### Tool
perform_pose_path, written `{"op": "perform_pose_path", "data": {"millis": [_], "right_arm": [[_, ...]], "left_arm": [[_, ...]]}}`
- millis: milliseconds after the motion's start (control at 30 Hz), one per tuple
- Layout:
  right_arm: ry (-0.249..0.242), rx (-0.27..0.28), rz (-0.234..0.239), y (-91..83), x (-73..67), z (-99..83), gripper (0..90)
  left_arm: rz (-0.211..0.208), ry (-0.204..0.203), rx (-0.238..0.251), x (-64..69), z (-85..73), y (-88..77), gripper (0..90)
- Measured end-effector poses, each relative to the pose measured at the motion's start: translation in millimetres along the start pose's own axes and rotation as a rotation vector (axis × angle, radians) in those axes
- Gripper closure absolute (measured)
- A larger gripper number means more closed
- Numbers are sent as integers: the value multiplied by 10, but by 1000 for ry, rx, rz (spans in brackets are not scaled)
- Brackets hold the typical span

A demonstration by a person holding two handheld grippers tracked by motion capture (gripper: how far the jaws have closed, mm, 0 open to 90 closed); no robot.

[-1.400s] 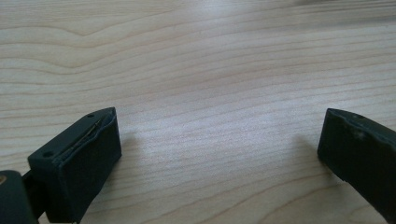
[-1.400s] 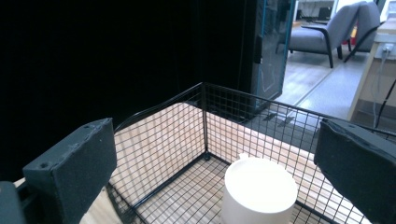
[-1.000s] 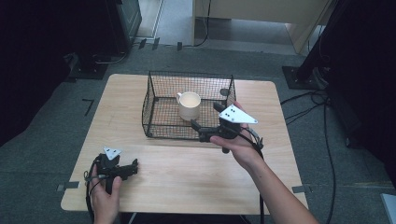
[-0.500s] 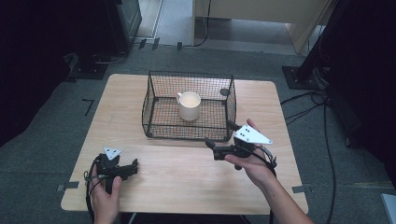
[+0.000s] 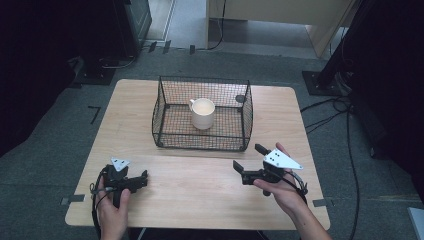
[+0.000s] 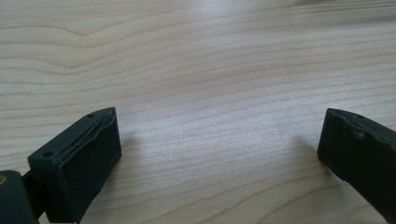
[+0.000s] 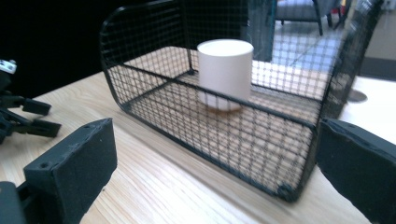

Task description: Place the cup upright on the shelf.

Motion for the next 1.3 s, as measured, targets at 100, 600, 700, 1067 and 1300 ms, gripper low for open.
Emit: {"op": "perform_pose_path", "data": {"millis": [100,600,700,1067,1300], "right_arm": [[18,-9,-17,-64,49,-82,0],[65,-55,-91,-349,235,-419,0],[85,-61,-104,-411,271,-476,0],[130,-137,-174,-652,411,-685,0],[176,-195,-226,-799,515,-763,1]], "left_arm": [[0,0,0,0,0,0,0],[0,0,0,0,0,0,0],[0,0,0,0,0,0,0],[0,0,0,0,0,0,0],[0,0,0,0,0,0,0]]}}
Point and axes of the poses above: each handheld gripper's, and its own axes: y roughly forward along the jaws, z roughly out of its top, x roughly to its right, the point moved 1 cm from there along y, roughly forward along the jaws, and after that the axes turned 12 degrees about z, right-handed, at the moved point
